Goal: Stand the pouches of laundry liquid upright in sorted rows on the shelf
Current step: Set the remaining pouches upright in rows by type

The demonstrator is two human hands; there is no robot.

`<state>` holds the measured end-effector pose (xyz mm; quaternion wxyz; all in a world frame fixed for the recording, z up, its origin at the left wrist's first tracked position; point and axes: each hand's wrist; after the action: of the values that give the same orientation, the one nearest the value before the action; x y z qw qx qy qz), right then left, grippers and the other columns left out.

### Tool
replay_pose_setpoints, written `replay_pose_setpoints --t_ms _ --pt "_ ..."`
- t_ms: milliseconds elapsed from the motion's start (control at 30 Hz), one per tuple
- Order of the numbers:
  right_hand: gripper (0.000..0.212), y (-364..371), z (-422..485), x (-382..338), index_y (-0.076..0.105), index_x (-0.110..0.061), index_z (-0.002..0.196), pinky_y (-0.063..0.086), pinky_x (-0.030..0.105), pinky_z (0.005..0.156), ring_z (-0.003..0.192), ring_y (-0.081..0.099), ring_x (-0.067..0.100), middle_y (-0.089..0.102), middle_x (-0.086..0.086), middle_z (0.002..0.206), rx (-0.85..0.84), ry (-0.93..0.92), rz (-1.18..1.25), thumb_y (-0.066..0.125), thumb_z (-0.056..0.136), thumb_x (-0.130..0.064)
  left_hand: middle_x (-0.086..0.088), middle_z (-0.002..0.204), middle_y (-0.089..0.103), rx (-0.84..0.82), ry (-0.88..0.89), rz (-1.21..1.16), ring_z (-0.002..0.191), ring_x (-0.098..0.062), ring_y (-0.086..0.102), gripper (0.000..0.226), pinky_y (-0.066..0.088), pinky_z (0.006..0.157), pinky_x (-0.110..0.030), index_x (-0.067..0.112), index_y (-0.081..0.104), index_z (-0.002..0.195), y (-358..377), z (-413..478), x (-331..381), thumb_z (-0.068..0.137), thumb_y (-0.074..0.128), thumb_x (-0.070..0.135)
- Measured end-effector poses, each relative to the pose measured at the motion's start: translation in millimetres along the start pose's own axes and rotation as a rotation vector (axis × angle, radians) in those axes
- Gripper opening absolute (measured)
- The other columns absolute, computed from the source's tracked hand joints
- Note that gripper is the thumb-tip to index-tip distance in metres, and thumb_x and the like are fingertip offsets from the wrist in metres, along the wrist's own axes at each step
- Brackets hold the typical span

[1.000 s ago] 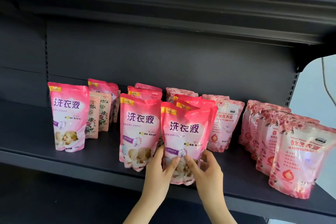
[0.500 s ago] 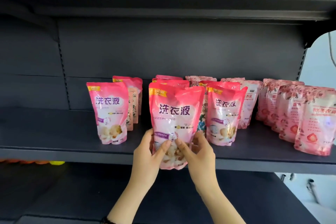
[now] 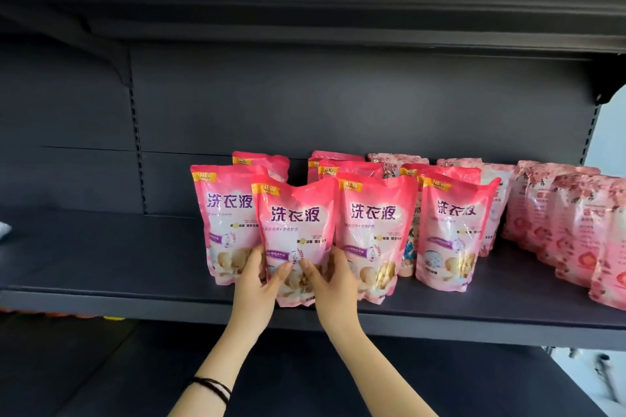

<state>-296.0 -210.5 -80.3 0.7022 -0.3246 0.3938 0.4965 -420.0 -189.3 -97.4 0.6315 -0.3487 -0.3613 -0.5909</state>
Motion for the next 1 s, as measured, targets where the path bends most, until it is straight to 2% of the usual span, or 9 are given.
replay_pose_setpoints --t_ms 133,267,333,433,533,633,800,933,1000 --pt "0.014 -3 7 7 0.053 -0.014 0.097 0.045 0.007 0.062 0.069 0.055 -0.012 0.056 -0.011 0.079 -0.023 0.004 -0.081 0.065 0.090 -0.016 0.016 0.123 0.061 -0.001 0.020 0.031 0.117 0.001 0.055 0.042 0.048 0.096 -0.026 0.040 0.051 0.122 2 7 -5 0.083 0.064 0.032" --pt "0.023 -10 -1 23 0.049 -0.029 0.101 0.054 0.023 0.076 0.084 0.059 0.005 0.061 -0.006 0.092 -0.096 0.077 -0.210 0.067 0.088 -0.027 0.023 0.121 0.058 -0.013 0.013 0.149 0.110 0.010 0.055 0.054 0.049 0.091 -0.015 0.050 0.043 0.122 -5 -10 -7 0.078 0.071 0.037" --pt "0.032 -14 -9 32 0.048 -0.033 0.110 0.054 0.025 0.084 0.092 0.061 0.005 0.064 -0.007 0.099 -0.103 0.089 -0.283 0.069 0.086 -0.026 0.030 0.124 0.052 -0.033 0.034 0.271 0.111 0.015 0.050 0.071 0.044 0.090 -0.008 0.047 0.038 0.131 -7 -23 -11 0.071 0.076 0.041" --pt "0.040 -15 -9 33 0.051 -0.026 0.123 0.050 0.020 0.085 0.093 0.058 0.005 0.061 -0.011 0.100 -0.083 0.059 -0.353 0.067 0.087 -0.022 0.020 0.134 0.048 -0.009 0.076 0.413 0.119 0.002 0.050 0.087 0.045 0.096 -0.019 0.033 0.032 0.144 -4 -24 -20 0.070 0.077 0.042" --pt "0.038 -9 -2 31 0.052 -0.018 0.124 0.041 0.011 0.075 0.091 0.052 0.005 0.056 -0.010 0.101 -0.069 0.032 -0.431 0.065 0.088 -0.019 0.005 0.138 0.049 0.037 0.084 0.485 0.120 -0.006 0.051 0.086 0.046 0.098 -0.026 0.024 0.028 0.146 3 -15 -23 0.076 0.077 0.026" --pt "0.032 2 6 35 0.055 -0.014 0.119 0.041 0.007 0.065 0.089 0.055 0.005 0.062 -0.007 0.104 -0.043 0.025 -0.468 0.064 0.088 -0.016 0.005 0.141 0.046 0.037 0.112 0.505 0.124 -0.004 0.047 0.087 0.043 0.100 -0.024 0.024 0.023 0.149 6 -3 -27 0.079 0.075 0.017" --pt "0.033 16 18 41 0.057 -0.014 0.117 0.051 0.019 0.079 0.097 0.063 0.012 0.066 -0.003 0.105 -0.033 0.046 -0.475 0.065 0.086 -0.015 0.002 0.141 0.045 0.033 0.111 0.587 0.126 -0.010 0.046 0.086 0.043 0.099 -0.025 0.022 0.020 0.149 5 13 -34 0.081 0.073 0.019" --pt "0.035 10 18 38 0.056 -0.015 0.118 0.047 0.015 0.077 0.100 0.063 0.013 0.067 -0.002 0.106 -0.105 0.033 -0.500 0.065 0.085 -0.019 0.005 0.143 0.042 -0.003 0.119 0.609 0.128 -0.010 0.044 0.085 0.041 0.096 -0.023 0.024 0.022 0.148 -1 13 -31 0.081 0.073 0.027" --pt "0.036 1 14 29 0.056 -0.015 0.120 0.048 0.018 0.077 0.098 0.063 0.013 0.068 -0.002 0.107 -0.163 0.003 -0.551 0.064 0.086 -0.023 0.005 0.138 0.048 -0.024 0.133 0.681 0.124 -0.011 0.048 0.075 0.044 0.093 -0.025 0.023 0.034 0.144 -7 9 -24 0.080 0.072 0.033"
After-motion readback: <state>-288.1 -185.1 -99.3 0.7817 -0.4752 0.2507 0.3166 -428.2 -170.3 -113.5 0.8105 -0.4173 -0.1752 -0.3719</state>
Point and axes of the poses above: each hand's wrist, its own z-axis towards the middle knuckle, its own y-axis out of the palm, x = y × z
